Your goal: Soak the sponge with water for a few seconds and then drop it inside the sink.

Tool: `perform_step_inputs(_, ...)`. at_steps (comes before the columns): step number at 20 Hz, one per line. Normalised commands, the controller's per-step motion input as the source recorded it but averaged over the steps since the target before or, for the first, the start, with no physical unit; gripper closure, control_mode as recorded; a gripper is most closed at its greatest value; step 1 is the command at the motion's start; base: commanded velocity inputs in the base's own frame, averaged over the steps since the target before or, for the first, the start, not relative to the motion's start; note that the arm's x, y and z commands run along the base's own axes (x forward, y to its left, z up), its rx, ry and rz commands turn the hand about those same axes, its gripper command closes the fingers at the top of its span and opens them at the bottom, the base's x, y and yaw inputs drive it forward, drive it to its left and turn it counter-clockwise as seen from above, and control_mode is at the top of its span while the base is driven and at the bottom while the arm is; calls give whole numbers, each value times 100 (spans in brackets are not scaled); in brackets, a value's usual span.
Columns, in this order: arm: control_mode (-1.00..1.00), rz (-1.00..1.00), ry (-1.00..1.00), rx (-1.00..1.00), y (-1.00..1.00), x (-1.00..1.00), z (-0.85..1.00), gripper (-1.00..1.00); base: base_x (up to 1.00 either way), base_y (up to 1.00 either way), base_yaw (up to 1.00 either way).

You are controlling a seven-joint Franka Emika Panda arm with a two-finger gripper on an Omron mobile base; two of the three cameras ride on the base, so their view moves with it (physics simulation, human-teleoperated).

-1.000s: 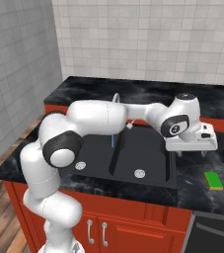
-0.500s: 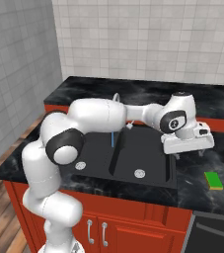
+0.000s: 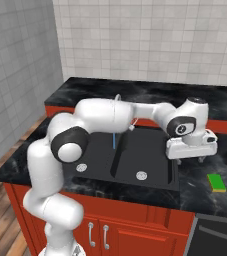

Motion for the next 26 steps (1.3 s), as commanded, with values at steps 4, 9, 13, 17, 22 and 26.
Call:
perform_step_inputs(4, -100, 10, 0, 5, -14, 1, 0, -100, 0, 0, 0)
perform_step_inputs(9, -100, 5, 4, 0, -6, 3, 0, -100, 0, 0, 0)
perform_step_inputs(13, -100, 1, 1, 0, -14, 3, 0, -100, 0, 0, 0)
perform_step_inputs(17, -100, 0, -1, 3, -20, 9, -16, -100, 0, 0, 0)
perform_step_inputs(22, -100, -1, -4, 7, -15, 12, -20, -100, 0, 0, 0)
perform_step_inputs(26, -100, -6, -2, 7, -10, 13, -18, -100, 0, 0, 0)
